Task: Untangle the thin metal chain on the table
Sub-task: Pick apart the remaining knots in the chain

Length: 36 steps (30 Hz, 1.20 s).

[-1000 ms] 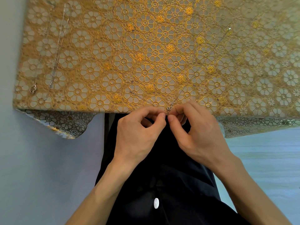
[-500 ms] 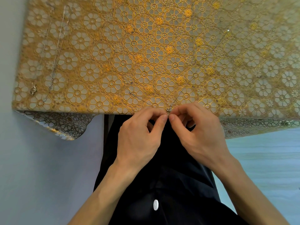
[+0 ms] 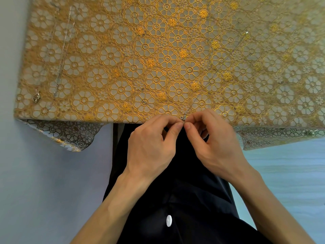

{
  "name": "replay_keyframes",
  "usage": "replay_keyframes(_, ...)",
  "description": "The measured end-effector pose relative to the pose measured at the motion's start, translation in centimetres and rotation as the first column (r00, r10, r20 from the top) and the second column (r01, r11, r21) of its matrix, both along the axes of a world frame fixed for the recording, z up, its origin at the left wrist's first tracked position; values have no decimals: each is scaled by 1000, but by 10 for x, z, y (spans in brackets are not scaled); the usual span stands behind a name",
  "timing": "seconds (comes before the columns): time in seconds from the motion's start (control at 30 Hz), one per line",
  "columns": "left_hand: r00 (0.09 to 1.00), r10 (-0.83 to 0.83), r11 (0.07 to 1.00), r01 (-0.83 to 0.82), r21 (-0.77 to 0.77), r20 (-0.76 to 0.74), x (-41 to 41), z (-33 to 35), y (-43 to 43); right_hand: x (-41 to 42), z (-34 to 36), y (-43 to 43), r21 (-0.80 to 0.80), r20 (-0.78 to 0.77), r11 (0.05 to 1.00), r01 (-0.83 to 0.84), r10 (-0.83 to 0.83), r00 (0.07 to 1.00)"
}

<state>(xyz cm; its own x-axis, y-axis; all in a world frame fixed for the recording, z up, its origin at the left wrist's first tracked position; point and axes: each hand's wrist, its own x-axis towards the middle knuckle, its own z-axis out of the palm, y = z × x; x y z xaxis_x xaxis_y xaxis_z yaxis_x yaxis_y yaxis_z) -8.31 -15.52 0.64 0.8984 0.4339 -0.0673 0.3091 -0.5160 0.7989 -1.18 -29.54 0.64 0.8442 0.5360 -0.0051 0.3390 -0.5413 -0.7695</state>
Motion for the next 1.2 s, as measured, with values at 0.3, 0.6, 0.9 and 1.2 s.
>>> replay_keyframes(0.3,999,47,998,-47,-31,0,-1,3,-5,-3,-3,-1,-42,24,998,-43,44,999)
replay_keyframes(0.6,1000,8,1000,-8,-17,5,-4,5,-1,-4,-1,-2,-83,53,994,-69,73,996)
replay_keyframes(0.9,1000,23,999,-23,-46,-7,-2,6,-1,-4,-1,-3,-81,63,994,-71,76,995)
replay_keyframes(1.2,996,88,987,-91,-135,-28,-2,7,-5,-7,1,-2,-22,25,1000,-22,22,999)
